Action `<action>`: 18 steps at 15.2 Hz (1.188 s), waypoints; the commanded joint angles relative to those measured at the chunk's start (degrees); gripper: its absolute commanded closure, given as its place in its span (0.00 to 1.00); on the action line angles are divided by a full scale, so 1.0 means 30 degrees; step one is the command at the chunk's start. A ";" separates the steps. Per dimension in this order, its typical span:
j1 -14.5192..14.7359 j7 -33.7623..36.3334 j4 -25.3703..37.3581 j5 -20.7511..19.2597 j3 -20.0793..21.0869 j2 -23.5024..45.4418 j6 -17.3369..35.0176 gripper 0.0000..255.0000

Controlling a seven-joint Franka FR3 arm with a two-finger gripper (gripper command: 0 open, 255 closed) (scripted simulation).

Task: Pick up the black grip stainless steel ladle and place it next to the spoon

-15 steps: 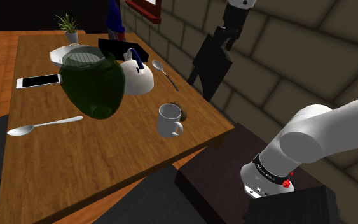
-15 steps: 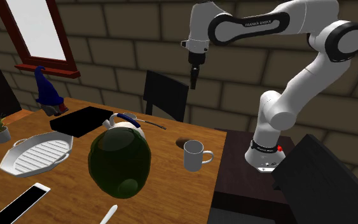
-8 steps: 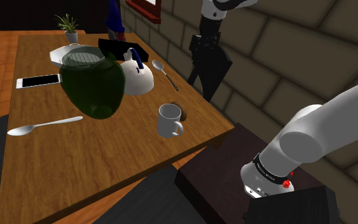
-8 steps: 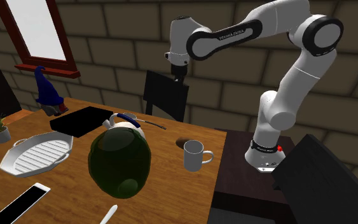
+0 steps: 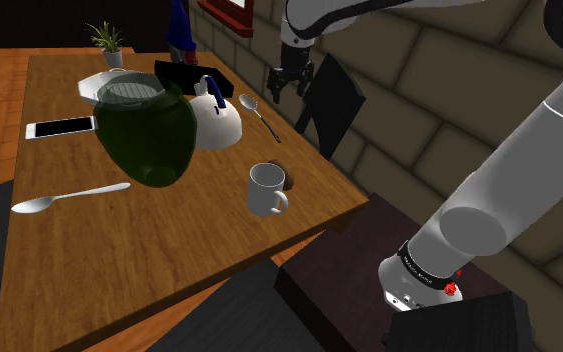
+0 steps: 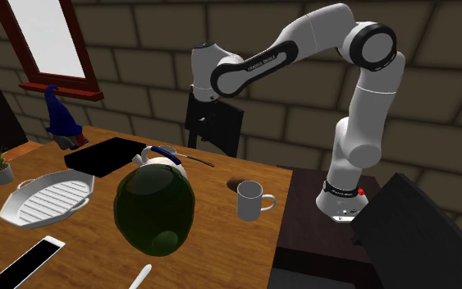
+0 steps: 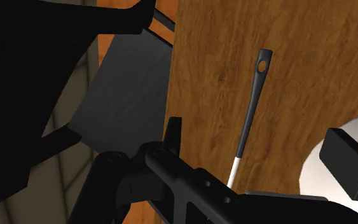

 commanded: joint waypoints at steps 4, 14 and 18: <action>0.0146 0.1275 0.2988 -0.0527 0.0065 0.3795 0.0504 0.00; 0.0426 0.2480 0.6995 -0.1054 -0.0180 0.8803 0.1164 0.00; 0.0387 0.2525 0.6633 -0.1122 -0.0226 0.9188 0.1913 0.00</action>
